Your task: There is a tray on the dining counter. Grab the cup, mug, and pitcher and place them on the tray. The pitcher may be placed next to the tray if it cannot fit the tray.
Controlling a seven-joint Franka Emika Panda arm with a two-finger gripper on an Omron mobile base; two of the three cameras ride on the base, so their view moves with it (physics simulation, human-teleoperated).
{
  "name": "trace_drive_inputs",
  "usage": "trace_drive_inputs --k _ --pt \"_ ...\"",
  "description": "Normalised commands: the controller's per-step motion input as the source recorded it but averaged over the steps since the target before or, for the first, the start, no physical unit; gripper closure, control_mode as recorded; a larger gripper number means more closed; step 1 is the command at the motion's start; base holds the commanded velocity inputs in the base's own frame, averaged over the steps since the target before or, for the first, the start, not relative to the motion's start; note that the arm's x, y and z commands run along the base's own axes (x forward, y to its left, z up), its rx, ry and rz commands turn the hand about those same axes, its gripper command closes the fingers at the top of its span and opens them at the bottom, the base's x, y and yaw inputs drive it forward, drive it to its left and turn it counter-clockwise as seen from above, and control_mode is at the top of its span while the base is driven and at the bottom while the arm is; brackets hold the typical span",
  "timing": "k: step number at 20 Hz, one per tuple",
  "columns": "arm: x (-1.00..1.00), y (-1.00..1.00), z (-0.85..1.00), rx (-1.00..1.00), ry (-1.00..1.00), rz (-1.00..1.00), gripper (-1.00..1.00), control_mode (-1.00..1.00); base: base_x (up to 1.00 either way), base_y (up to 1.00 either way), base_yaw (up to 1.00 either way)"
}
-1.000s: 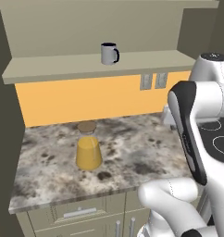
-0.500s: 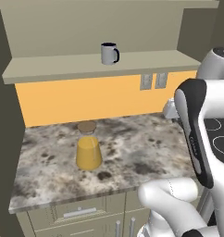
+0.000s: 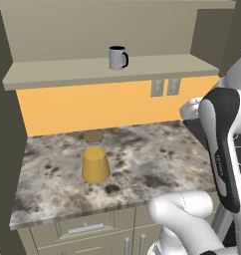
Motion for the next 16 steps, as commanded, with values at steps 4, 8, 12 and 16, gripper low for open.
trace_drive_inputs --k 4,8,12,16 --pt "0.00 0.00 0.29 0.01 -0.16 0.04 -1.00 -1.00 0.00 0.00 0.00" --pt "0.00 0.00 0.40 0.03 -0.14 0.05 -1.00 -1.00 0.00 0.00 0.00" --pt "0.00 0.00 0.46 0.04 -0.12 0.07 -1.00 -1.00 0.00 0.00 0.00" --pt "0.00 0.00 0.42 0.06 -0.11 0.10 -1.00 -1.00 0.00 0.00 0.00"
